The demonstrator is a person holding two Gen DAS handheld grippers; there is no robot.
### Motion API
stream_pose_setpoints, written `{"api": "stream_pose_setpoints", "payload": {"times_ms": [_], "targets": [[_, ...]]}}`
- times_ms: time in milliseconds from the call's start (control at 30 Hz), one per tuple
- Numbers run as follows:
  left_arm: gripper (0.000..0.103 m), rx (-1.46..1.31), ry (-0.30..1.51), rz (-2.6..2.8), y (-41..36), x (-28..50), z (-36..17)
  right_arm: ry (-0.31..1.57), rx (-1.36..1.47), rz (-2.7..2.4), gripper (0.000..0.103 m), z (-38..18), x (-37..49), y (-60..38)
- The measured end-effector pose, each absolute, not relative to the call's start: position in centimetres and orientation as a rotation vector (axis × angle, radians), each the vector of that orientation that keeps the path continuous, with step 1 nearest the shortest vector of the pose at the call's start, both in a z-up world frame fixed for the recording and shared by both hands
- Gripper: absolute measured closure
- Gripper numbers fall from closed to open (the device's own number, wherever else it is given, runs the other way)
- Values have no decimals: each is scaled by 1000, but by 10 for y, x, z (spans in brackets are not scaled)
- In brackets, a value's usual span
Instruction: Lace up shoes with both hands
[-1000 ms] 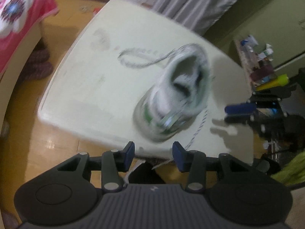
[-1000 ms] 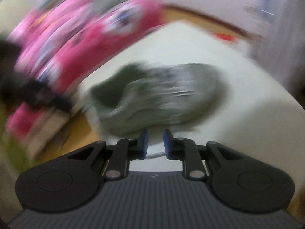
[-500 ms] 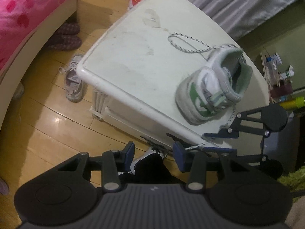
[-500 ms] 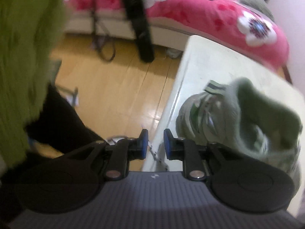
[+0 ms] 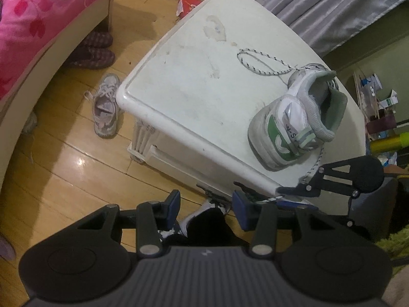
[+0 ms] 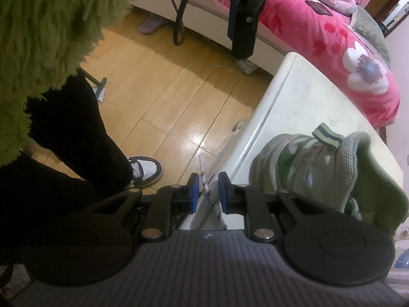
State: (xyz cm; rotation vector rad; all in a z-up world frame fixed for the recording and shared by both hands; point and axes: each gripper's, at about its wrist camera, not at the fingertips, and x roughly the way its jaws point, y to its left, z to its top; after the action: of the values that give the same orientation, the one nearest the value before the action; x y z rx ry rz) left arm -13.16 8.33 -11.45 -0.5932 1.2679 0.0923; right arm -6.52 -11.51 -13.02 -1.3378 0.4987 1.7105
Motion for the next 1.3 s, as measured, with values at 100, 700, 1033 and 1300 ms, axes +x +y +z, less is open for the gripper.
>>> {"api": "stream_pose_setpoints", "payload": {"times_ms": [100, 700, 1033, 1300], "targets": [[57, -570, 1240, 111, 90, -126, -109, 522, -1317, 1688, 99, -128, -63, -117], [57, -675, 1055, 136, 95, -87, -85, 663, -1145, 1530, 101, -88, -41, -146], [57, -971, 1129, 262, 70, -131, -144, 637, -1137, 1584, 96, -104, -39, -143], [53, -1170, 998, 432, 49, -153, -162, 725, -1118, 1615, 87, -100, -22, -147]]}}
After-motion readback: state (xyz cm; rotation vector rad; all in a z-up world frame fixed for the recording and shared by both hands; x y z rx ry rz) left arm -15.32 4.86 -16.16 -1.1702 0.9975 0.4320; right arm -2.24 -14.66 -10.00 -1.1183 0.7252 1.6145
